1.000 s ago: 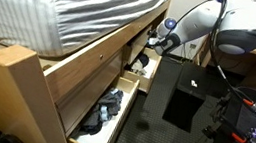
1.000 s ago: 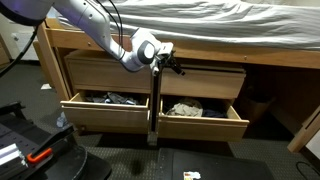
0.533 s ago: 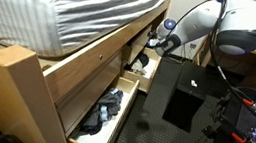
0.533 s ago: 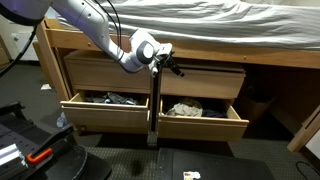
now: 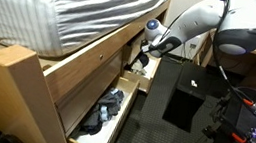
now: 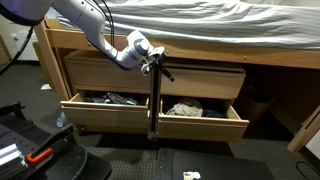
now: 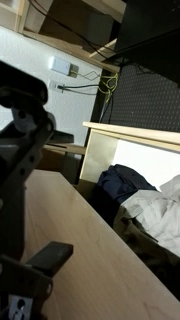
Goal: Close the top right drawer
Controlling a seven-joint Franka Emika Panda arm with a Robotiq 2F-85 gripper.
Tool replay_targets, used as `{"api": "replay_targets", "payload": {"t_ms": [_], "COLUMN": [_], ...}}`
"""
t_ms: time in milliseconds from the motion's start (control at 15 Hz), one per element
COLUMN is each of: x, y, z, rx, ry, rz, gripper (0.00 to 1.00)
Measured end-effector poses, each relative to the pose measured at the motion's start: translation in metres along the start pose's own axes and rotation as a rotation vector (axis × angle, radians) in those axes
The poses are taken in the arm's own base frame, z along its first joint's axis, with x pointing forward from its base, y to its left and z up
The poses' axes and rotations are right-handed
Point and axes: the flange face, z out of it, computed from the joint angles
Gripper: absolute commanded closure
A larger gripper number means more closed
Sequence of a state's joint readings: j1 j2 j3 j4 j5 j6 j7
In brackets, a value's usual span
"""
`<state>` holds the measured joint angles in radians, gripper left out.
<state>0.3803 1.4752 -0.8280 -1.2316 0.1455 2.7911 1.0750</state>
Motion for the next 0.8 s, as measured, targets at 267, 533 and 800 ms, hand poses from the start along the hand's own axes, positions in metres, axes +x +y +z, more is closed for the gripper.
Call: {"api": "replay_targets", "payload": {"t_ms": [267,533,800], "x": [0.002,0.01,0.017], "y": [0.009,0.084,0.153], "z": [0.008,0.08,0.132], "rx": [0.01,0.145,0.279], "ry": [0.005,-0.003,0.011], "rz": [-0.042,-0.186,-0.301], "gripper": [0.0,0.0,0.0]}}
